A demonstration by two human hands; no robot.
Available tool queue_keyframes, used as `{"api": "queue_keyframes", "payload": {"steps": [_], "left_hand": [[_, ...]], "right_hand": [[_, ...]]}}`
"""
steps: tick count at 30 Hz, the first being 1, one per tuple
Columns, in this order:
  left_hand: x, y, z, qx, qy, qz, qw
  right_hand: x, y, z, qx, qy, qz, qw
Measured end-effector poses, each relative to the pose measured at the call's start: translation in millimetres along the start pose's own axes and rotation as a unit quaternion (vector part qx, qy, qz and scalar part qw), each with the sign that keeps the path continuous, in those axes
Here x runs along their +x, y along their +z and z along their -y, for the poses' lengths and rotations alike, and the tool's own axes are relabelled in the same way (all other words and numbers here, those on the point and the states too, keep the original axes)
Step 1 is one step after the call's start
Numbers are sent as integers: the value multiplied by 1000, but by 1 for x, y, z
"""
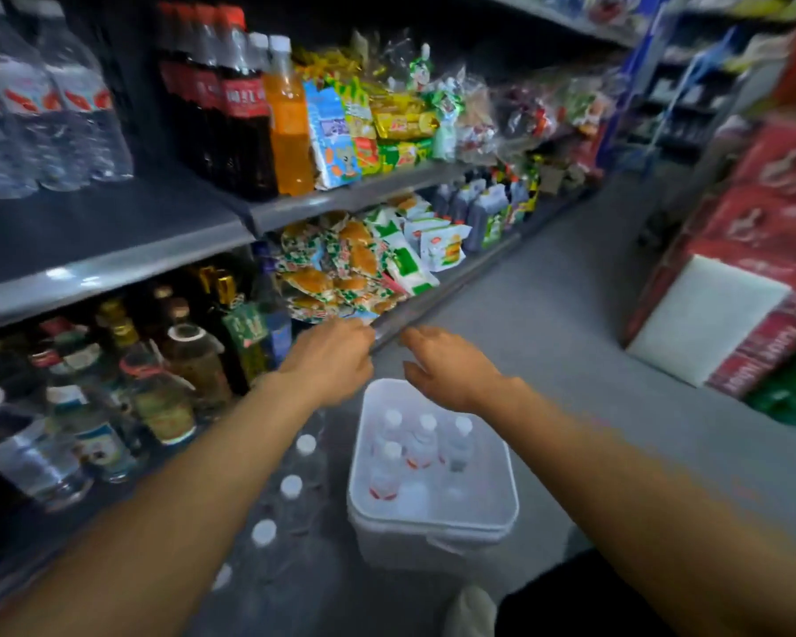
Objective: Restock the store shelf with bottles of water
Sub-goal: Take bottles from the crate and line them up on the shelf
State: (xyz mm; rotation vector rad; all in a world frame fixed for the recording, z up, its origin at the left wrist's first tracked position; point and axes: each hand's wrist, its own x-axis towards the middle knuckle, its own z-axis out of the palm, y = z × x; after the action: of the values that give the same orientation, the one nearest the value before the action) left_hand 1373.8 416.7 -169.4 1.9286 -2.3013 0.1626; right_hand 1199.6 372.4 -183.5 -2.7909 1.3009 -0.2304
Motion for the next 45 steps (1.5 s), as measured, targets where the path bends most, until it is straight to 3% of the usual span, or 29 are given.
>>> {"api": "queue_keyframes", "payload": {"steps": [8, 16, 20, 30, 38, 45], "left_hand": [[12, 103, -58, -51, 45, 103, 992], [9, 140, -6, -46, -11, 151, 987], [4, 155, 22, -49, -32, 164, 985], [-12, 182, 38, -57, -30, 163, 984], [-16, 121, 35, -38, -46, 117, 991], [-19, 27, 19, -10, -16, 22, 1000]], "right_hand": [[-51, 90, -53, 53, 123, 99, 986], [-20, 166, -36, 88, 111, 178, 974], [-4, 192, -28, 53, 108, 219, 968], [10, 205, -16, 68, 102, 251, 960], [8, 121, -11, 81, 130, 147, 977], [9, -8, 16, 74, 77, -19, 994]]}}
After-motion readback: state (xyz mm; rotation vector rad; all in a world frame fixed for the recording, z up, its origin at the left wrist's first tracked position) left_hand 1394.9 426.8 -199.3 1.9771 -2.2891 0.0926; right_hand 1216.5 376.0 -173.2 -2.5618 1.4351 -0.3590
